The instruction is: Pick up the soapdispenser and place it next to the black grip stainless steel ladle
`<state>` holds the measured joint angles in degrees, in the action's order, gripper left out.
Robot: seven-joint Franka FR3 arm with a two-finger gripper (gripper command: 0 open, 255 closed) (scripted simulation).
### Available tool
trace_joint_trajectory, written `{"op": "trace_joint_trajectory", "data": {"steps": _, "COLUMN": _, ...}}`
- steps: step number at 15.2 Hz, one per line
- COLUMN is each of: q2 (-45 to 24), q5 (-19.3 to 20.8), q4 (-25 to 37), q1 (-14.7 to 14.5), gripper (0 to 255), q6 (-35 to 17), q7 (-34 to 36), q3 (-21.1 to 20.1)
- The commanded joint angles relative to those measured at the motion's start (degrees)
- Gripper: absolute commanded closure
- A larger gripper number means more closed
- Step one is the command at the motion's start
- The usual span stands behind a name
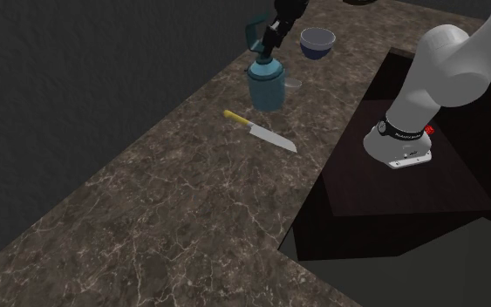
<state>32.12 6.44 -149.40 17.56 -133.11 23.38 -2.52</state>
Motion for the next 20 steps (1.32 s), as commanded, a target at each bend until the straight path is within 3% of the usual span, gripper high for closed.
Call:
{"op": "trace_joint_trajectory", "data": {"steps": 1, "q2": -0.66, "q5": 0.17, "q4": -1.14, "q1": 0.09, "gripper": 255, "q6": -1.90, "q7": 0.30, "q3": -0.10}}
{"op": "trace_joint_trajectory", "data": {"steps": 10, "q2": -4.38, "q5": 1.21, "q4": -5.68, "q1": 0.73, "gripper": 255, "q6": -10.12, "q7": 1.58, "q3": -0.52}}
{"op": "trace_joint_trajectory", "data": {"steps": 18, "q2": -4.59, "q5": 1.27, "q4": -5.86, "q1": 0.78, "gripper": 255, "q6": -10.51, "q7": 1.65, "q3": -0.55}}
{"op": "trace_joint_trajectory", "data": {"steps": 19, "q2": -4.61, "q5": 1.27, "q4": -5.86, "q1": 0.78, "gripper": 0, "q6": -10.52, "q7": 1.65, "q3": -0.55}}
{"op": "trace_joint_trajectory", "data": {"steps": 20, "q2": -4.64, "q5": 1.27, "q4": -5.86, "q1": 0.78, "gripper": 0, "q6": -10.55, "q7": 1.65, "q3": -0.55}}
